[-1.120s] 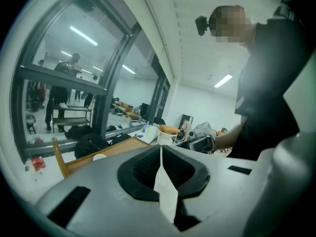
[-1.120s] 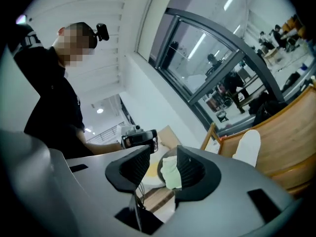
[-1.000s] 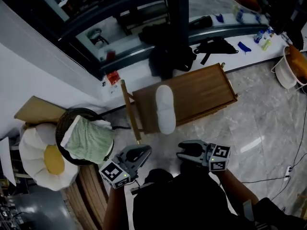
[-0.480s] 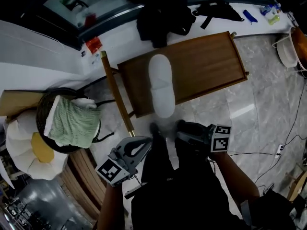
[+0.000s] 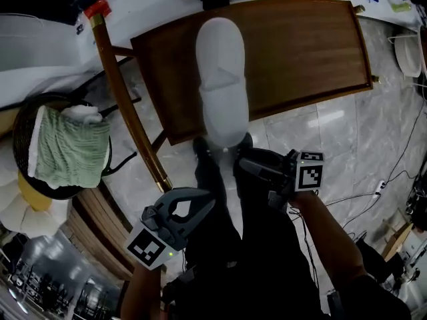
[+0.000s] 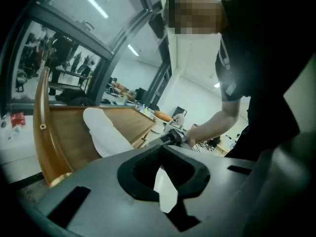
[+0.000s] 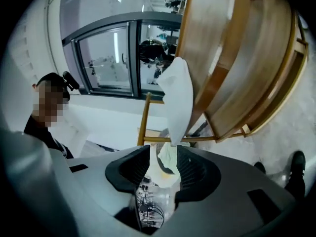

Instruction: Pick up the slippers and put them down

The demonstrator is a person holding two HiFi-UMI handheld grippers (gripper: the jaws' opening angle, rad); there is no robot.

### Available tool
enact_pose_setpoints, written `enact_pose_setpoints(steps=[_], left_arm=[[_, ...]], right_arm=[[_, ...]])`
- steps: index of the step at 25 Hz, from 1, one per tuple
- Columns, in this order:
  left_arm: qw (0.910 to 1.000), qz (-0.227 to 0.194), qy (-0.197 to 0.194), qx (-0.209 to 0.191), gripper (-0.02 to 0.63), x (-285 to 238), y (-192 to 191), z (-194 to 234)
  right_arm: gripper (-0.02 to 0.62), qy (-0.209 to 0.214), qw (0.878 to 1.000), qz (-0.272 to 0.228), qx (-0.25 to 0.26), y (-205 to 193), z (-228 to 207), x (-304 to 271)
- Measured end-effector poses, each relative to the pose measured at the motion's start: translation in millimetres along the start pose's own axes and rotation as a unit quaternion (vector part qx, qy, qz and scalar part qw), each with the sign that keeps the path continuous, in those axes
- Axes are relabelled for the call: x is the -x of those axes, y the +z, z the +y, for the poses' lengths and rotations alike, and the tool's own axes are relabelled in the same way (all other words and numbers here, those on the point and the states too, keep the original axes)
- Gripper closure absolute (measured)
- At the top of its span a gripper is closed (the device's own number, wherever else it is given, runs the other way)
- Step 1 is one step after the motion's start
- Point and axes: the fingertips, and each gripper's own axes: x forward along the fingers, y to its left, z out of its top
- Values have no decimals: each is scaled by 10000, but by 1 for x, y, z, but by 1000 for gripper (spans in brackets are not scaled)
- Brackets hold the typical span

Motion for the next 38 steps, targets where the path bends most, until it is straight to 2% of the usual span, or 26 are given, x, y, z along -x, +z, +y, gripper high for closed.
enact_pose_setpoints(steps=[6, 10, 15, 19, 26, 30, 35, 38], left_arm=[[9996, -227, 33, -138, 586, -15, -13, -1], [9987, -426, -22, -285, 586, -21, -8, 1], [9984, -529, 46, -205, 586, -21, -2, 2], [9983, -535, 41, -240, 586, -20, -2, 4], [9982, -498, 18, -335, 586, -21, 2, 2], [9975, -582, -1, -395, 586, -20, 16, -4], [9956, -748, 27, -571, 586, -14, 49, -12], [9958, -717, 58, -565, 586, -7, 73, -17]], right_arm=[[449, 126, 9990, -117, -418, 5, -22, -15], [449, 237, 9978, -194, -591, 17, -25, -24], [449, 327, 9966, -111, -746, 24, -26, -34], [506, 148, 9984, 72, -533, 24, -31, -34], [517, 119, 9993, 162, -302, 26, -27, -32], [517, -28, 9997, 216, 61, 28, -19, -28], [518, -41, 9981, 198, 581, 41, 12, -25], [520, -51, 9934, 182, 1128, 58, 47, -24]])
